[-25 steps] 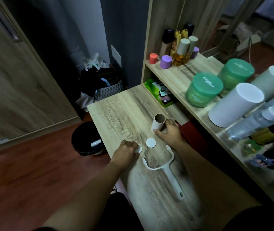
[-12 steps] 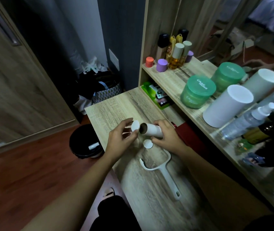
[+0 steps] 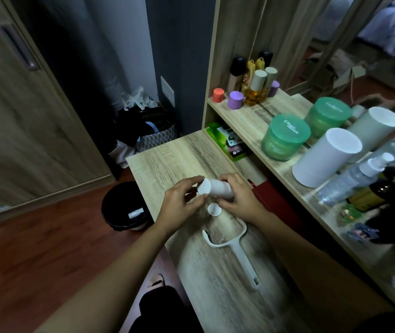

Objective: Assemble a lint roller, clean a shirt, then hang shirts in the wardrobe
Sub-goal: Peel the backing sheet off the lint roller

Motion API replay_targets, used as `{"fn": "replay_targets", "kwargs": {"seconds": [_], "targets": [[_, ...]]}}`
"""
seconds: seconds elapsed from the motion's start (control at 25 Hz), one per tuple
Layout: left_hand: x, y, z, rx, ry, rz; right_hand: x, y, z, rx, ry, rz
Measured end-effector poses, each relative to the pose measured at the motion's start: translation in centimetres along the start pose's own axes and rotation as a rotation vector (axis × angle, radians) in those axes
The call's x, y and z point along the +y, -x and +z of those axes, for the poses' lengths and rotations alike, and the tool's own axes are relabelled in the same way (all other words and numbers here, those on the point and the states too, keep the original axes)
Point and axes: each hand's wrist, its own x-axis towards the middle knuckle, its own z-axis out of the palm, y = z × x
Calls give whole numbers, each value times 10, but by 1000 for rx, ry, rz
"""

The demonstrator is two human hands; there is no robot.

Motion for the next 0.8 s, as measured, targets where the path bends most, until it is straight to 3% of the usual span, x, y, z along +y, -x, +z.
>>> {"fn": "replay_targets", "kwargs": {"seconds": [0.36, 0.44, 0.56, 0.64, 0.8], "targets": [[0, -1, -5, 18, -15, -7, -7, -7, 2, -53, 8, -37], [0, 0, -4, 64, -69, 57, -3, -8, 5, -91, 74, 108], [-1, -1, -7, 141, -106, 106, 8, -5, 11, -296, 349, 323], [-2, -3, -12, 165, -120, 120, 8, -2, 21, -411, 502, 255], [1, -6, -19, 175, -128, 123, 4, -5, 41, -430, 547, 154]]}}
